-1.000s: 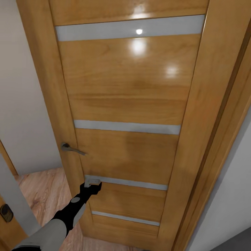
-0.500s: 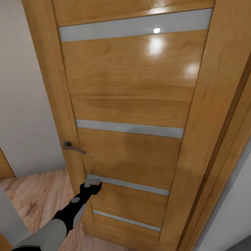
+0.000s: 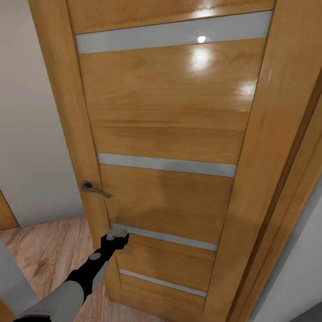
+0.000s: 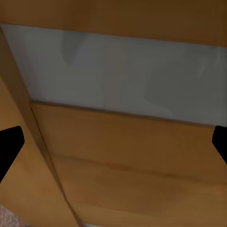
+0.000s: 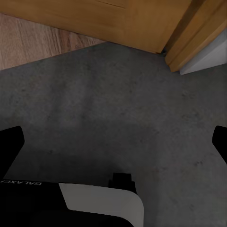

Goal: Move the two storage containers from the living room to the garage. In the garage, place one container on the floor and stack the other container on top of it (either order is fine).

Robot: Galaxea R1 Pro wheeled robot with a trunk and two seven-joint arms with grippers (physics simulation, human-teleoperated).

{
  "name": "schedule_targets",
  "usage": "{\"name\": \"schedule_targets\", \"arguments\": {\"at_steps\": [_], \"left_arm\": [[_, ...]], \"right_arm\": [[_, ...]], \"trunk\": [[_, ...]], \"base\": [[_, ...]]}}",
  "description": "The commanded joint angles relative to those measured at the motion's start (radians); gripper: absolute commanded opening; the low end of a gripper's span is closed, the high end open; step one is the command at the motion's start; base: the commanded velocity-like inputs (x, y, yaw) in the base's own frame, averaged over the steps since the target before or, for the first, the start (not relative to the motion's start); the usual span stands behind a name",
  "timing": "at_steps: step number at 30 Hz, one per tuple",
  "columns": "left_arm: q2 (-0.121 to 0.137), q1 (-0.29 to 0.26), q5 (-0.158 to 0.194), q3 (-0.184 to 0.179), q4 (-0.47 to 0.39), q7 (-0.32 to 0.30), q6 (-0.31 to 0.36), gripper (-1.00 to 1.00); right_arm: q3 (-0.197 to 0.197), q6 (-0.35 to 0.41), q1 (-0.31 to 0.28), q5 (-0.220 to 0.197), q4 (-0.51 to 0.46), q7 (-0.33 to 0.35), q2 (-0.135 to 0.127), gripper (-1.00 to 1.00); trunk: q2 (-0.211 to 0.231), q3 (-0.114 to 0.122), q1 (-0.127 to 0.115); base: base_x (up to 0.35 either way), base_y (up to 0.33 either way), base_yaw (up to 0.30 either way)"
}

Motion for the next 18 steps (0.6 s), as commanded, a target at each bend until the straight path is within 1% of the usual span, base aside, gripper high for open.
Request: {"name": "schedule_targets", "arguments": {"at_steps": [1,12,18], "left_arm": [[0.000,-0.001,0.000,-0.001,0.001,-0.001,-0.003,1.00],[0.000,-0.001,0.000,-0.001,0.001,-0.001,-0.004,1.00],[0.001,-0.001,0.000,-0.001,0.001,-0.001,-0.004,1.00]], "right_arm": [[0.000,-0.001,-0.001,0.000,0.000,0.003,0.000,1.00],[0.000,-0.001,-0.001,0.000,0.000,0.003,0.000,1.00],[0.000,-0.001,-0.001,-0.002,0.000,0.003,0.000,1.00]], "trunk": [[-0.001,-0.001,0.000],[-0.001,-0.001,0.000],[-0.001,-0.001,0.000]], "base": [[0.000,0.000,0.000],[0.000,0.000,-0.008],[0.000,0.000,-0.176]]}}
